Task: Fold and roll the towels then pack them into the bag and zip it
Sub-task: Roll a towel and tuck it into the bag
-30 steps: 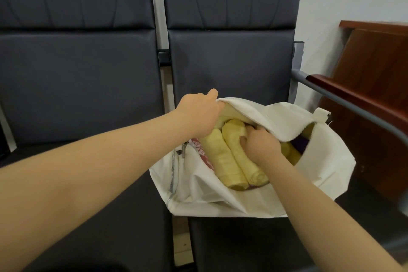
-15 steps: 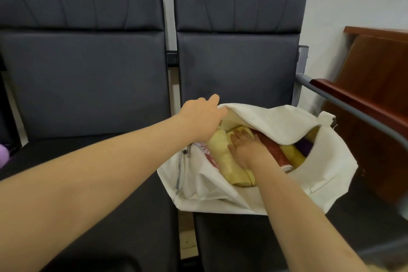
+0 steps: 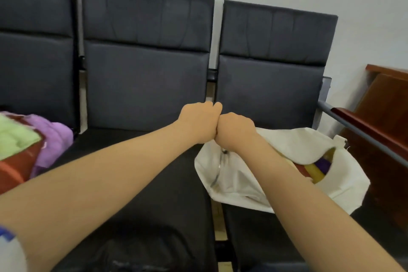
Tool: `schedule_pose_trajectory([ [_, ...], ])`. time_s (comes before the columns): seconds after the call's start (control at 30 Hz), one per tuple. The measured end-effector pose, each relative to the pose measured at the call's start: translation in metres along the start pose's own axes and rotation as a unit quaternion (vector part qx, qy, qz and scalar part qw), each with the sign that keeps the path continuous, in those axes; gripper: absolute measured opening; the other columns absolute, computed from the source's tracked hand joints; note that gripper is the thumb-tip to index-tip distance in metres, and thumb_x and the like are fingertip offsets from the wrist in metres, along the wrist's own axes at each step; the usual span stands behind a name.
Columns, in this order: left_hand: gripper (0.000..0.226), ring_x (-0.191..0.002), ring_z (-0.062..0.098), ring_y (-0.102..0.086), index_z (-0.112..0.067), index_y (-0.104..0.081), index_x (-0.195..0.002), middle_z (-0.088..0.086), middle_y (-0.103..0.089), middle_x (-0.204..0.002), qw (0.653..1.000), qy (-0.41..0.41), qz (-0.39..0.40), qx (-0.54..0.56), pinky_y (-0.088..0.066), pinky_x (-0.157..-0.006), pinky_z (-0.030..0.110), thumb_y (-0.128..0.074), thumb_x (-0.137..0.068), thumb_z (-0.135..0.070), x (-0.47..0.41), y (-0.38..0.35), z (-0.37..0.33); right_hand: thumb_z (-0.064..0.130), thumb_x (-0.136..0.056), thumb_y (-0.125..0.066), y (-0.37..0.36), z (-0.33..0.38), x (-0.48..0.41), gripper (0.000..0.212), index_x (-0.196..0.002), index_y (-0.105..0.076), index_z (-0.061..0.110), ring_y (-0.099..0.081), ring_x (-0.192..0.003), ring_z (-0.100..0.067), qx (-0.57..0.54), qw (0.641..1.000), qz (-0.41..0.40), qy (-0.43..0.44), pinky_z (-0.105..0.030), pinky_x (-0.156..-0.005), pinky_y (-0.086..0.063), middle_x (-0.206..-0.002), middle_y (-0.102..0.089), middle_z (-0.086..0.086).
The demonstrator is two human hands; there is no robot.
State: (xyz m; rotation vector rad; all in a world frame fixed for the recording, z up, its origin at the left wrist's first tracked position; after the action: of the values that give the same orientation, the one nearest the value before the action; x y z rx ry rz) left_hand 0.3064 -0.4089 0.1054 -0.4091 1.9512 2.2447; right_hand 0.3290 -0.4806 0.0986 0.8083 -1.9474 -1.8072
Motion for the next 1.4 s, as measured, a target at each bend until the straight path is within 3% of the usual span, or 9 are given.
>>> schedule_pose_trajectory([
  [0.27, 0.023, -0.088, 0.022, -0.058, -0.015, -0.044, -0.11, 0.004, -0.055, -0.106, 0.991, 0.132, 0.002, 0.014, -0.043, -0.065, 0.034, -0.05, -0.091, -0.025, 0.117, -0.027, 0.151, 0.019, -0.095, -0.05, -0.018, 0.181, -0.023, 0.025, -0.119, -0.052, 0.014, -0.057, -0.084, -0.022, -0.019, 0.986, -0.007, 0.165, -0.033, -0.063, -0.041, -0.107, -0.055, -0.003],
  [0.47, 0.04, -0.089, 0.022, -0.064, -0.016, -0.056, -0.112, 0.006, -0.062, -0.092, 0.942, 0.274, 0.182, -0.066, -0.048, -0.071, 0.032, -0.075, -0.077, -0.026, 0.21, -0.07, 0.29, 0.026, -0.095, -0.05, -0.048, 0.324, -0.028, 0.036, -0.13, -0.046, 0.017, -0.058, -0.099, -0.027, -0.038, 0.961, 0.042, 0.272, -0.035, -0.069, -0.042, -0.118, -0.054, -0.006],
  [0.53, 0.04, -0.097, 0.027, -0.062, -0.015, -0.056, -0.12, 0.009, -0.062, -0.108, 0.931, 0.324, 0.156, -0.058, -0.05, -0.077, 0.037, -0.066, -0.083, -0.025, 0.243, -0.082, 0.334, 0.027, -0.095, -0.05, -0.057, 0.36, -0.027, 0.037, -0.13, -0.046, 0.017, -0.058, -0.101, -0.027, -0.042, 0.954, 0.059, 0.29, -0.036, -0.073, -0.046, -0.12, -0.054, -0.006],
  [0.67, 0.055, -0.138, 0.046, -0.019, -0.031, -0.021, -0.147, 0.022, -0.008, -0.155, 0.904, 0.395, 0.13, -0.103, -0.03, -0.105, 0.055, -0.043, -0.096, -0.037, 0.319, -0.114, 0.398, 0.025, -0.096, -0.046, -0.076, 0.413, -0.023, 0.027, -0.121, -0.049, 0.015, -0.058, -0.1, -0.027, -0.041, 0.94, 0.083, 0.33, -0.037, -0.074, -0.046, -0.115, -0.056, -0.004],
  [0.8, 0.067, -0.14, 0.048, 0.018, -0.043, 0.0, -0.149, 0.019, 0.028, -0.153, 0.875, 0.437, 0.207, -0.025, -0.002, -0.11, 0.066, -0.038, -0.095, -0.05, 0.347, -0.156, 0.437, 0.022, -0.094, -0.045, -0.091, 0.441, -0.02, 0.023, -0.115, -0.048, 0.014, -0.059, -0.094, -0.028, -0.025, 0.931, 0.101, 0.35, -0.04, -0.076, -0.05, -0.106, -0.054, -0.005],
  [1.03, 0.059, -0.121, 0.03, -0.048, -0.017, -0.026, -0.143, 0.01, -0.052, -0.131, 0.856, 0.51, 0.081, -0.002, -0.04, -0.093, 0.043, -0.051, -0.092, -0.033, 0.35, -0.167, 0.461, 0.027, -0.096, -0.045, -0.102, 0.441, -0.025, 0.025, -0.117, -0.049, 0.015, -0.057, -0.097, -0.027, -0.033, 0.927, 0.139, 0.346, -0.044, -0.083, -0.052, -0.108, -0.054, -0.005],
  [1.2, 0.085, -0.076, 0.039, -0.063, -0.029, -0.021, -0.15, 0.031, -0.042, -0.133, 0.909, 0.401, 0.008, -0.109, -0.049, -0.049, 0.035, -0.066, -0.079, -0.009, 0.326, -0.164, 0.445, 0.029, -0.095, -0.047, -0.103, 0.435, -0.025, 0.032, -0.125, -0.048, 0.016, -0.057, -0.1, -0.025, -0.037, 0.927, 0.145, 0.344, -0.043, -0.085, -0.052, -0.114, -0.056, -0.005],
  [1.3, 0.071, -0.094, 0.035, -0.064, -0.02, -0.004, -0.152, 0.03, -0.009, -0.152, 0.891, 0.402, 0.131, -0.164, -0.056, -0.07, 0.035, -0.045, -0.095, -0.016, 0.322, -0.18, 0.44, 0.029, -0.095, -0.047, -0.102, 0.432, -0.025, 0.033, -0.126, -0.048, 0.016, -0.058, -0.101, -0.025, -0.038, 0.928, 0.142, 0.344, -0.044, -0.085, -0.052, -0.116, -0.056, -0.005],
  [1.4, 0.041, -0.108, 0.03, -0.057, -0.007, -0.04, -0.134, 0.018, -0.038, -0.136, 0.874, 0.456, 0.089, -0.141, -0.054, -0.078, 0.035, -0.043, -0.094, -0.017, 0.322, -0.167, 0.436, 0.028, -0.095, -0.047, -0.101, 0.429, -0.026, 0.03, -0.123, -0.049, 0.016, -0.057, -0.098, -0.024, -0.042, 0.928, 0.139, 0.342, -0.041, -0.082, -0.052, -0.113, -0.056, -0.004],
])
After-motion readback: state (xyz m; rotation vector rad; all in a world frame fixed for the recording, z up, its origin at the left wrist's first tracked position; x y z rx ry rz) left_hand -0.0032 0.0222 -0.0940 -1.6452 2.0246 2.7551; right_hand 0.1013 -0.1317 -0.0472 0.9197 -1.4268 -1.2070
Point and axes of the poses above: each hand's wrist, its own x-axis away from the middle knuckle, its own y-axis out of the back of the hand, z = x × y, the point moved 5 cm from there along -x, towards the middle knuckle
